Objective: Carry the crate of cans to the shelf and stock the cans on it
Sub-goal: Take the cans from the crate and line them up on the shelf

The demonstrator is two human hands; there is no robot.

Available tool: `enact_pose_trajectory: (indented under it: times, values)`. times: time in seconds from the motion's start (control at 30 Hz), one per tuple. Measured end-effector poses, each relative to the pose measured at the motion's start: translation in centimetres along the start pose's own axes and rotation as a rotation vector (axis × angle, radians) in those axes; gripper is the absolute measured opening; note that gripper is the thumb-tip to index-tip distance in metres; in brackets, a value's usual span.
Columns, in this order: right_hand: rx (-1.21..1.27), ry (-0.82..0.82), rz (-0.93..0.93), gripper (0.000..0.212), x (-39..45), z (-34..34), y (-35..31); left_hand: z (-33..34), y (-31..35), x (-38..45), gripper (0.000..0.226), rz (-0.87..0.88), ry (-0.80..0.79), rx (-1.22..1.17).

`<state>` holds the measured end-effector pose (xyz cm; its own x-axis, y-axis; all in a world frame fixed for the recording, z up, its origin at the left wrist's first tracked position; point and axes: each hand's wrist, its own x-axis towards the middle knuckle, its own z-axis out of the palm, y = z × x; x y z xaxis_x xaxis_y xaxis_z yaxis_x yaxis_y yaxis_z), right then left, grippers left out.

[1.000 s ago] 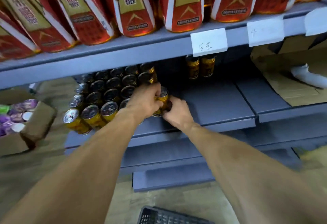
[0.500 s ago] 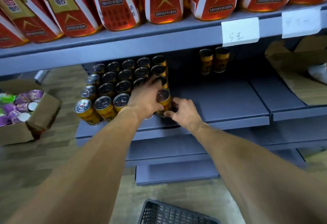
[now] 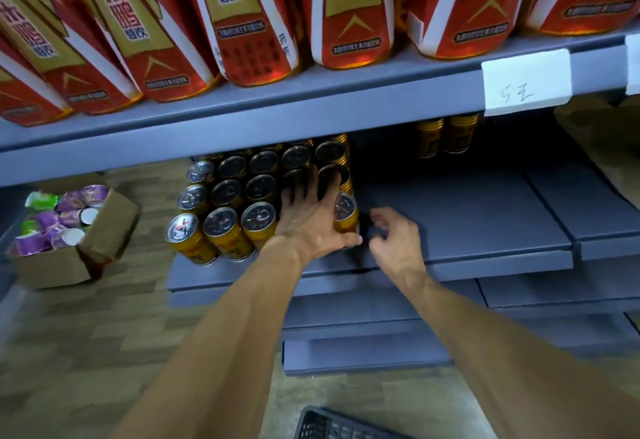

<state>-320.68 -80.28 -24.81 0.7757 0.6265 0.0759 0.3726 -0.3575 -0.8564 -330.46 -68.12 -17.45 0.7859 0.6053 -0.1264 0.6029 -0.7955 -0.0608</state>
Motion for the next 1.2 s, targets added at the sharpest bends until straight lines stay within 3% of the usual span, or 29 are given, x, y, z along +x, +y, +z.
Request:
enact_pose_trajectory:
  times: [0.07, 0.17, 0.23, 0.33, 0.37, 0.43, 0.57, 0.67, 0.8, 1.0, 1.2]
  values:
    - [0.069, 0.038, 0.087, 0.043, 0.1, 0.0, -0.4, -0.1, -0.3, -0.2, 0.125, 0.012, -0.012, -0.042]
    - [0.124, 0.070, 0.138, 0.040, 0.1, -0.1, -0.5, -1.4, -2.2, -1.2, 0.097, 0.012, 0.118, -0.125]
    - [0.200, 0.076, 0.221, 0.034, 0.4, -0.3, -0.4, -1.7, -6.2, -2.1, 0.079, -0.080, 0.290, -0.147]
    - [0.313, 0.137, 0.352, 0.023, 1.9, -0.2, -2.4, -1.3, -14.6, -3.9, 0.079, -0.329, 0.461, -0.028]
    - [0.276, 0.184, 0.328, 0.023, 2.6, -0.1, -3.8, -1.4, -17.1, -4.4, 0.077, -0.399, 0.440, -0.015]
    - [0.158, 0.219, 0.144, 0.043, 4.2, 0.9, -7.1, -1.8, -20.9, -4.9, 0.070, -0.512, 0.313, -0.058]
    - [-0.462, -0.071, -0.286, 0.063, 5.9, 4.2, -12.4, -0.6, -22.0, -3.9, 0.072, -0.408, 0.057, -0.050]
    - [-0.603, -0.190, -0.255, 0.081, 5.2, 6.7, -12.8, 1.6, -20.3, -2.9, 0.077, -0.308, 0.117, -0.092]
    - [-0.791, -0.142, -0.319, 0.095, 5.0, 8.3, -11.5, 2.6, -20.1, -1.5, 0.081, -0.302, 0.184, -0.123]
    - [-0.810, -0.156, -0.305, 0.094, 4.4, 8.9, -11.6, 3.3, -20.0, -2.4, 0.073, -0.298, 0.197, -0.137]
    - [-0.838, -0.184, -0.302, 0.091, 4.7, 8.5, -11.9, 3.4, -20.4, -2.0, 0.081, -0.305, 0.206, -0.144]
